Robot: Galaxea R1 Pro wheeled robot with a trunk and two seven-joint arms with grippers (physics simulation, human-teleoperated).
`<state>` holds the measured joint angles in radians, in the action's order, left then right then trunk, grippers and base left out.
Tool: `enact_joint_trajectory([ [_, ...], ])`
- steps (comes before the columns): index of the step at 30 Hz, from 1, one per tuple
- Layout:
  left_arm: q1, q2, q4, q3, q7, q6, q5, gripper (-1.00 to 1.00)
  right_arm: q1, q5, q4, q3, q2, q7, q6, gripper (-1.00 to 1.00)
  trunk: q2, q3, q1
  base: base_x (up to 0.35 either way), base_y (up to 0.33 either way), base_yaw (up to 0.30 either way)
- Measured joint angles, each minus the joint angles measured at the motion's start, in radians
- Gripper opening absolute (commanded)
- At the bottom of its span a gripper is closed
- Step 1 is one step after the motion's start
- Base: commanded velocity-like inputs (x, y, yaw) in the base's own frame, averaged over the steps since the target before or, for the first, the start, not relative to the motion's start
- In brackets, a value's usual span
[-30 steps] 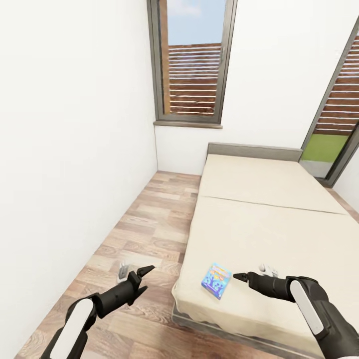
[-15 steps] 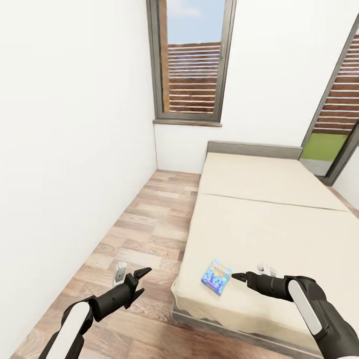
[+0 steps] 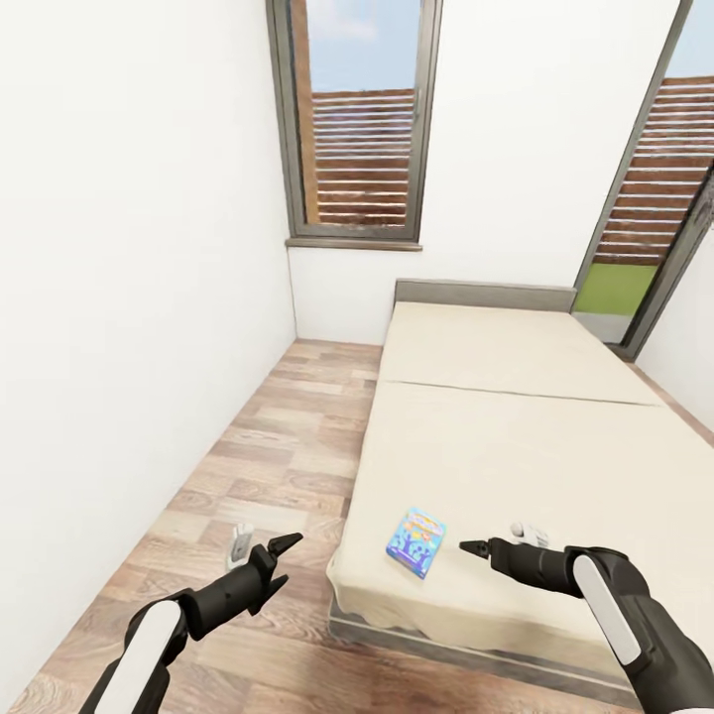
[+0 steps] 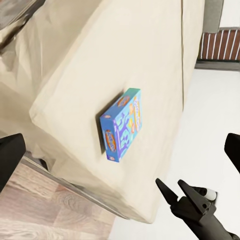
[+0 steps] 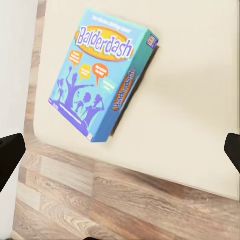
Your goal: Put all the toys in the child's room - the three board games (two on the bed and one on the table), the two jigsaw puzzles on the table, and the tennis ball on the table - inside the toy box on the table in the child's room.
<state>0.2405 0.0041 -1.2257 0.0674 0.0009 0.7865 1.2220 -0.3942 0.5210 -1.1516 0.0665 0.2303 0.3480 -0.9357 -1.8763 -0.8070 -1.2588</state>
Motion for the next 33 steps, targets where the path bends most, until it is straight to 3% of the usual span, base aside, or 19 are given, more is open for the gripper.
enact_joint_trajectory([
  [20, 0.006, -0.002, 0.007, -0.003, 0.002, -0.002, -0.001, 1.00, 0.001, 0.001, -0.004, 0.000, 0.000, 0.000, 0.001, 1.00, -0.140, -0.061, -0.077, 0.000, 0.000, -0.014],
  [33, -0.004, -0.002, 0.010, -0.010, -0.007, -0.005, 0.001, 1.00, 0.001, 0.001, -0.005, -0.003, 0.000, 0.000, 0.000, 1.00, -0.140, -0.061, -0.077, 0.000, 0.000, -0.001],
])
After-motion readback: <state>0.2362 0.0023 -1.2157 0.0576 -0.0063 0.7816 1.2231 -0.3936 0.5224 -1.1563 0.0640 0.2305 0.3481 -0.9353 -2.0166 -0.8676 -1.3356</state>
